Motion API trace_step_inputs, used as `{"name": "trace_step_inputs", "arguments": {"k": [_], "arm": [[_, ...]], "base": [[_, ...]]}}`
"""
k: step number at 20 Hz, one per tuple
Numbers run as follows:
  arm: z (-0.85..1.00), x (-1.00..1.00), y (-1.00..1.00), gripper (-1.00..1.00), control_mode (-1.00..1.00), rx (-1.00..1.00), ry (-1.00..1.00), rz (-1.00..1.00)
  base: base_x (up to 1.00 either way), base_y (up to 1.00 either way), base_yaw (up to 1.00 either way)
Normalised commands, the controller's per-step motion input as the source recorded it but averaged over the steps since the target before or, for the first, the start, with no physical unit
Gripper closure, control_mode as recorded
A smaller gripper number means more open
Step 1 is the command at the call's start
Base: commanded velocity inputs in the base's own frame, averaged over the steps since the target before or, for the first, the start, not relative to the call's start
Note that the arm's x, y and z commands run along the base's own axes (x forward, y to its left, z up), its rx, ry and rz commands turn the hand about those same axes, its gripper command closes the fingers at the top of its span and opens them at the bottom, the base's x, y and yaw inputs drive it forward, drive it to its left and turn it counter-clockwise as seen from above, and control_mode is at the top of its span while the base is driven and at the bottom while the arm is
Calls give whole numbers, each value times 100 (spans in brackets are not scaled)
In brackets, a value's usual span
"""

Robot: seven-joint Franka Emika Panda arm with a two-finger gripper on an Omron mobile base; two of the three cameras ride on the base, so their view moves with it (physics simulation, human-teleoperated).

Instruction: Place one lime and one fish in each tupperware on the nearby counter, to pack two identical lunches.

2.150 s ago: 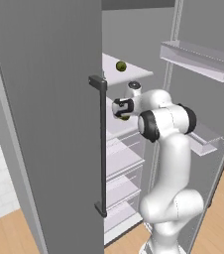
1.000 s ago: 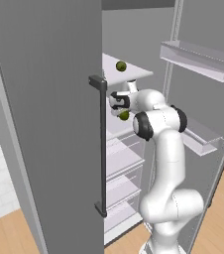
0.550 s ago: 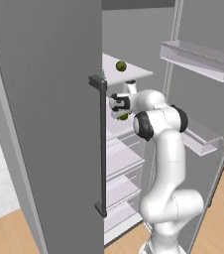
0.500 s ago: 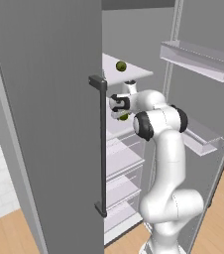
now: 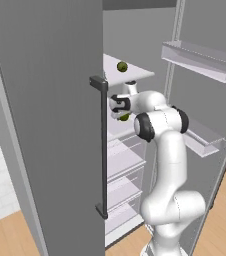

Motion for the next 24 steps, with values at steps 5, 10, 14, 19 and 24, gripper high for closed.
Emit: {"name": "trace_step_inputs", "arguments": {"k": [5,10,14,19,24], "arm": [[-16,4,9,-100,-100,0,0,0],[-31,11,6,-100,-100,0,-2,0],[-61,0,0,-100,-100,0,-5,0],[-23,0,0,-100,-100,0,-1,0],[-8,-2,0,-100,-100,0,0,0]], "base": [[0,0,0],[0,0,0],[0,0,0],[0,0,0],[0,0,0]]}}
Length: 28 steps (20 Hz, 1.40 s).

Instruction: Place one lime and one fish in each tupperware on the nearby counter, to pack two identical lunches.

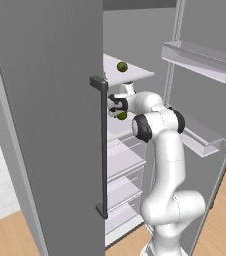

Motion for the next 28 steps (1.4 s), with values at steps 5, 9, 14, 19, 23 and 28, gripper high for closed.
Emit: {"name": "trace_step_inputs", "arguments": {"k": [5,9,14,19,23,28], "arm": [[-12,-10,-16,-100,-100,0,0,0],[-12,-2,-16,-100,-100,0,0,0],[-22,0,-1,100,-100,0,0,0],[-30,-2,0,100,-100,0,0,0],[-17,-29,0,100,-100,0,3,0],[-1,-96,0,100,-100,0,0,0]], "base": [[0,0,0],[0,0,0],[0,0,0],[0,0,0],[0,0,0],[0,0,0]]}}
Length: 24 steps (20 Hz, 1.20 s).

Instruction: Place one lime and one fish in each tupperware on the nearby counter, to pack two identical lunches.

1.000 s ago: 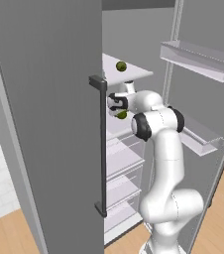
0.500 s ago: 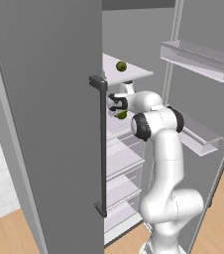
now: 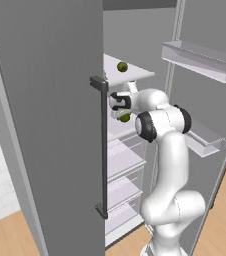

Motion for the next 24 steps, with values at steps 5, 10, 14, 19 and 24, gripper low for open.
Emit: {"name": "trace_step_inputs", "arguments": {"k": [5,10,14,19,24], "arm": [[-57,-74,-1,100,-100,1,-10,0],[-43,-36,0,100,-100,0,-23,0],[81,-65,-4,100,-100,0,-4,0],[100,-84,-11,100,-100,0,1,0],[96,-88,-3,100,-100,0,19,0]], "base": [[0,0,0],[0,0,0],[0,0,0],[0,0,0],[0,0,0]]}}
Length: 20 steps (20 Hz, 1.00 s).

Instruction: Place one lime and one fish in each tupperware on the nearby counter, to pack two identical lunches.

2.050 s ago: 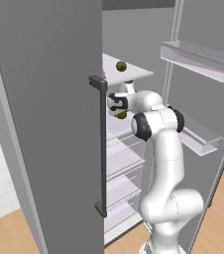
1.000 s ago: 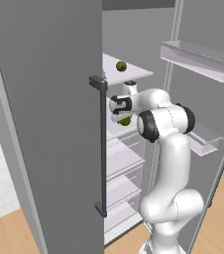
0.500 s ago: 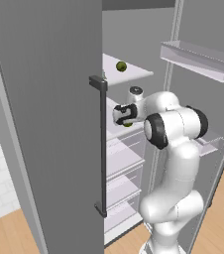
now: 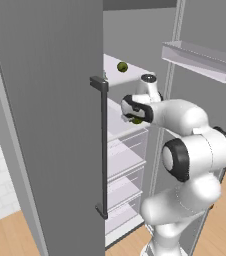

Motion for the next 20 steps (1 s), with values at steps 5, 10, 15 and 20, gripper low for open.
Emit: {"name": "trace_step_inputs", "arguments": {"k": [5,10,15,20], "arm": [[17,-97,0,100,-100,0,46,0],[-3,-100,0,100,-100,2,27,-1],[23,-100,-3,100,-100,2,-10,-4],[-4,-89,-11,100,-100,1,-1,-7]], "base": [[0,0,0],[0,0,0],[0,0,0],[0,0,0]]}}
